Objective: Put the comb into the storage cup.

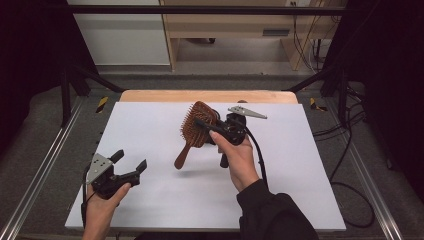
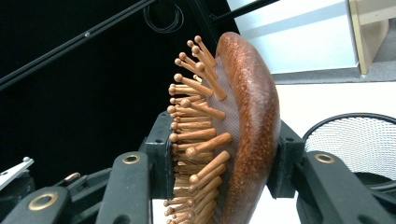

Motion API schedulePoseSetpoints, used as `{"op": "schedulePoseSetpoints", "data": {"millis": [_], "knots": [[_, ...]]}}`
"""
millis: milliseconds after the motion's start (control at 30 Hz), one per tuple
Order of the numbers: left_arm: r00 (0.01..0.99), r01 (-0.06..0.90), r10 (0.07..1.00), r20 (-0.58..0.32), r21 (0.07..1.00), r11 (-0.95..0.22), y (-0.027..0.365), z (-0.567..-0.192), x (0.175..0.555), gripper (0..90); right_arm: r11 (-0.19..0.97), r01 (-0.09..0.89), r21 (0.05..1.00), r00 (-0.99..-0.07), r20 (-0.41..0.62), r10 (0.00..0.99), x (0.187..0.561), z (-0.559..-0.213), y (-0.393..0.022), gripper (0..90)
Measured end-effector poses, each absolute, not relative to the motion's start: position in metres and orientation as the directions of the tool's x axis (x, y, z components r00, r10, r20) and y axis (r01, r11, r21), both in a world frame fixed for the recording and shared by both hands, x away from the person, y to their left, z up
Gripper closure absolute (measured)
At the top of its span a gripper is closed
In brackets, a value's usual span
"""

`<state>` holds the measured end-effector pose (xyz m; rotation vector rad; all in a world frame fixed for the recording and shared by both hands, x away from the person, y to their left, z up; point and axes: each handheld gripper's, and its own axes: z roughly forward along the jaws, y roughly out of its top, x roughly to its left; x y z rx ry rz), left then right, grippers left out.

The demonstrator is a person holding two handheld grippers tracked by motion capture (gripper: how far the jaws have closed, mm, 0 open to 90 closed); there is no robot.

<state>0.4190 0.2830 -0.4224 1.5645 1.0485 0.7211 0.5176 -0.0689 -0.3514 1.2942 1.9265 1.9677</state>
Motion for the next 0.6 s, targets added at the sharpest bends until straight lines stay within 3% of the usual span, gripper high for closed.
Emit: {"op": "schedulePoseSetpoints", "data": {"millis": [600], "knots": [[0.395,0.234,0.916,-0.068,0.972,-0.029,0.294,-0.428,0.422,6.0,-0.216,0.444,0.870,-0.631,0.474,0.614,0.534,-0.322,-0.071,53.5]]}}
